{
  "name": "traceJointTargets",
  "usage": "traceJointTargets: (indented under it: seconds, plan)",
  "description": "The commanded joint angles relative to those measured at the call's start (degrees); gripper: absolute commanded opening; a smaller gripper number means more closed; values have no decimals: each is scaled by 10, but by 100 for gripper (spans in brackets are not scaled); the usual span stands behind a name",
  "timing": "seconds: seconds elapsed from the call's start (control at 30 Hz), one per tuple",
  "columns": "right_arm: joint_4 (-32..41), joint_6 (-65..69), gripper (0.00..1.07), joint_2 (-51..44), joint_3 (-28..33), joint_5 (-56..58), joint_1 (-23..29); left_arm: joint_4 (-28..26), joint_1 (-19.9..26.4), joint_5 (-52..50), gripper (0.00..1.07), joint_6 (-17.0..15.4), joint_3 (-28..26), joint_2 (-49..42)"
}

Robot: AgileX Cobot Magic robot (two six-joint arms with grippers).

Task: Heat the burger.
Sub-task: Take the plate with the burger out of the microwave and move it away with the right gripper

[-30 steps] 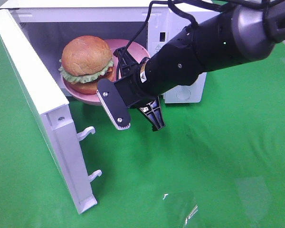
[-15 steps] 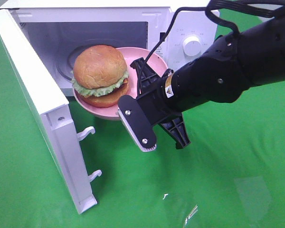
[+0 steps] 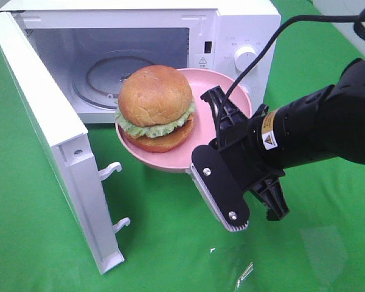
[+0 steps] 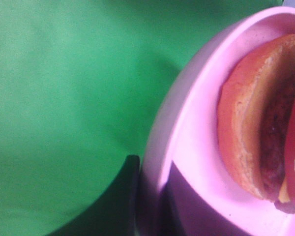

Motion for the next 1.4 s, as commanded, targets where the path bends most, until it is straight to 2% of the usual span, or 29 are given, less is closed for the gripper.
traceJointTargets:
  seconds: [0.03,0.1,0.63,1.4]
  plan:
    - [1,2,0,-32,14,-38,12,-2,1,-3,100,-2,0,-3]
    - [10,11,0,-65,45,-37,27,-2,1,-3,100,-2,0,-3]
    - [15,64,0,-181,130,39,27,-2,1,-3,100,-2,0,-3]
    - [10,116,0,-317,142,193,27,-2,1,-3,100,-2,0,-3]
